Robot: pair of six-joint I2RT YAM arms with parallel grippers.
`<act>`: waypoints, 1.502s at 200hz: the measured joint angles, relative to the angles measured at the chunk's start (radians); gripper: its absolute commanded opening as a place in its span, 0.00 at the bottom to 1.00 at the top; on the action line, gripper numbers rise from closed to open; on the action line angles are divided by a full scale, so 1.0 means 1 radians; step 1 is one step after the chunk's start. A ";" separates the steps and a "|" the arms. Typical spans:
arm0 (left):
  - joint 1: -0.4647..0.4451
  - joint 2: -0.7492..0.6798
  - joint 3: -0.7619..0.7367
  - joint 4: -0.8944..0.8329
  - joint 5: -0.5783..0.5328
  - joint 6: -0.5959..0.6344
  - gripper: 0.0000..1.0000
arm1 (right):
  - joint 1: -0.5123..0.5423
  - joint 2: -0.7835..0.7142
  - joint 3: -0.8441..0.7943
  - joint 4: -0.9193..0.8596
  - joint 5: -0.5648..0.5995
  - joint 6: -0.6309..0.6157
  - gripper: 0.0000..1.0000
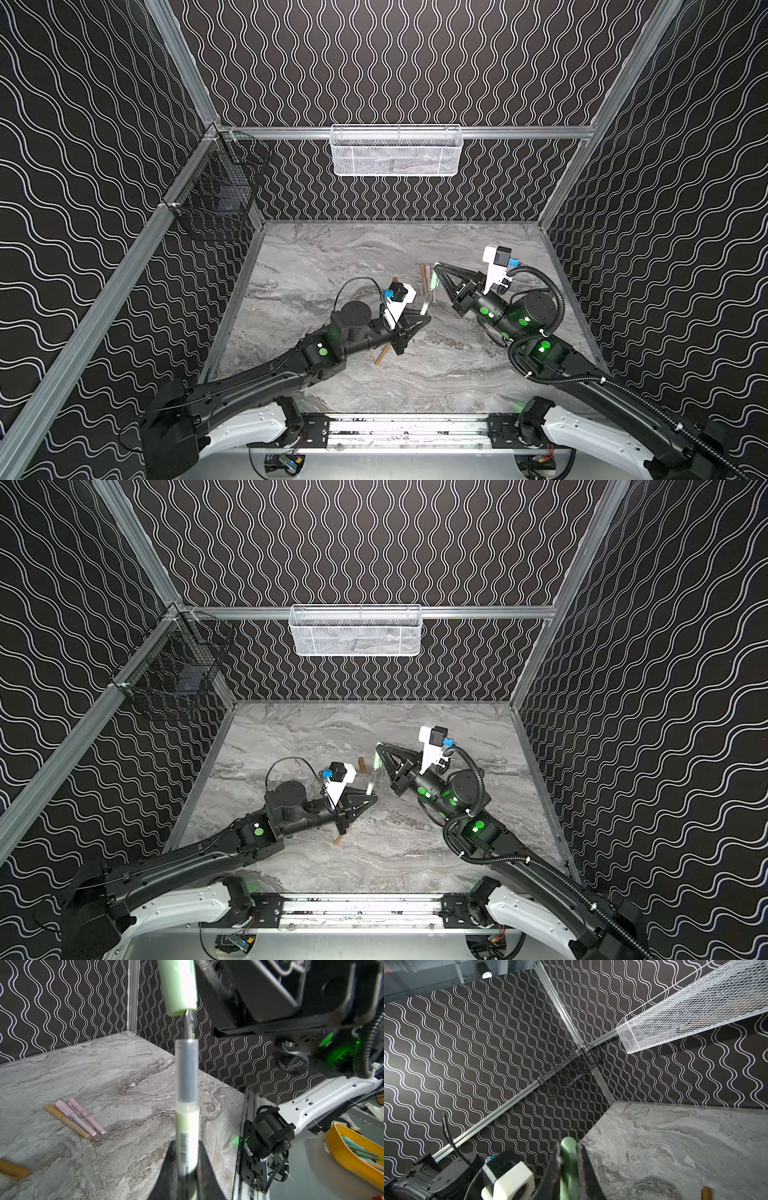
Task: Insert the pens into the pen caps
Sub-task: 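Lift the green cap with the right gripper and swing it toward the held pen, then bring the green cap above the pen tip held by the left gripper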
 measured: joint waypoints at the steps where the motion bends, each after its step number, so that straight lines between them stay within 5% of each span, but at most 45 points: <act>1: 0.000 0.000 0.000 0.000 0.000 0.000 0.00 | 0.000 0.000 0.000 0.000 -0.001 0.000 0.05; 148: 0.000 0.051 0.078 0.071 0.005 -0.148 0.00 | -0.001 -0.012 -0.065 0.108 -0.054 -0.022 0.12; 177: 0.000 0.057 0.109 0.027 0.007 -0.119 0.00 | -0.001 -0.023 -0.067 0.111 -0.054 -0.041 0.23; 223: 0.000 0.091 0.140 0.059 -0.005 -0.020 0.00 | 0.001 -0.064 0.034 -0.135 -0.089 -0.102 0.42; 300: 0.000 0.108 0.143 0.032 0.016 0.083 0.00 | 0.002 -0.058 0.227 -0.420 -0.005 -0.209 0.38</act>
